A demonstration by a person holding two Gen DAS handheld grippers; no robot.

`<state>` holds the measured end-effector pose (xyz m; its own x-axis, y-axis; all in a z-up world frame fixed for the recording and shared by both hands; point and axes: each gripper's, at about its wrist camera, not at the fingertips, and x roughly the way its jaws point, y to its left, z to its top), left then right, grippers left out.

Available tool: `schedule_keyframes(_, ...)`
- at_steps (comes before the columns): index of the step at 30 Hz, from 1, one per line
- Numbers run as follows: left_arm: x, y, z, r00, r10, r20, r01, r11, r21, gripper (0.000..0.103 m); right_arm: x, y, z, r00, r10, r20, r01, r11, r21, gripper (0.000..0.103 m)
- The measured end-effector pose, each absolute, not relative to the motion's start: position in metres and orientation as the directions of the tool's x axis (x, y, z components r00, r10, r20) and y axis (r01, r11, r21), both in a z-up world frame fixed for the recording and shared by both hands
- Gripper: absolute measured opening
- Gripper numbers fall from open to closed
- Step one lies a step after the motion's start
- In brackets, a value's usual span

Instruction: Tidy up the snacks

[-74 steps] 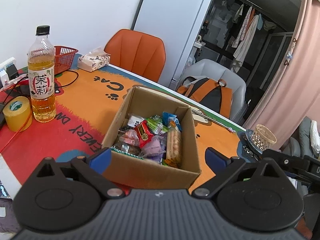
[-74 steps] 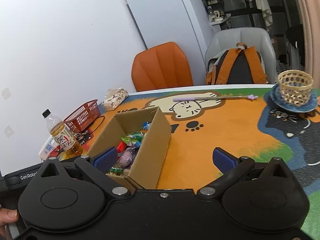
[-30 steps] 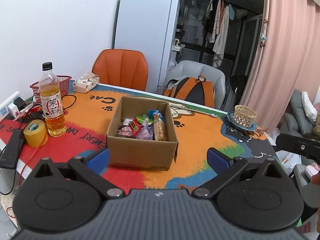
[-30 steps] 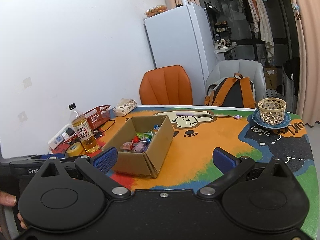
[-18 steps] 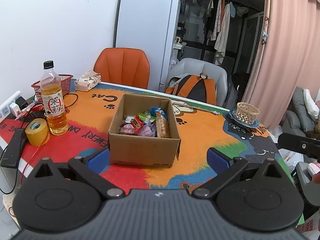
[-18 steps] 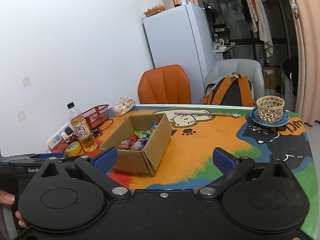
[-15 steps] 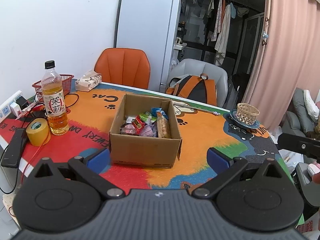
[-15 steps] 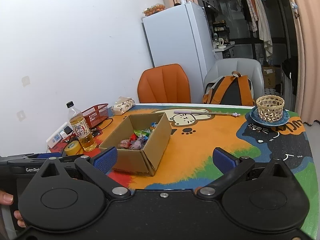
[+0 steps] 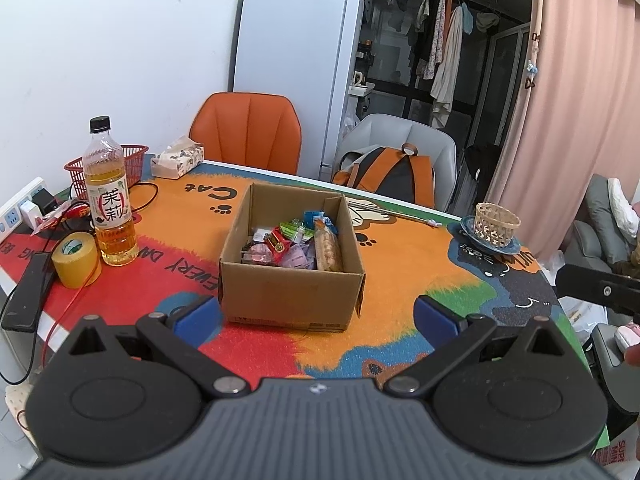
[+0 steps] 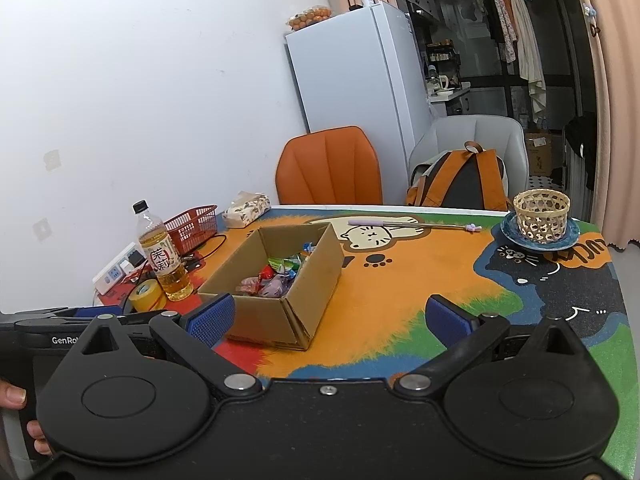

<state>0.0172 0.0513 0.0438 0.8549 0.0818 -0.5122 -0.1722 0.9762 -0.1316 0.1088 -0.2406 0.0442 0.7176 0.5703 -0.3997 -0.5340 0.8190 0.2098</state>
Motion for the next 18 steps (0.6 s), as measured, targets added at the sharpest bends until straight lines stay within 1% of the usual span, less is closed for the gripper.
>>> schedule_keyframes(18,0.0171,0.0512,0.0421,0.854,0.083,-0.514,-0.173,0.976,-0.129,0.103,0.1101,-0.2388,0.0441,0.719,0.567,-0.401,-0.532,0.821,0.206,0.103)
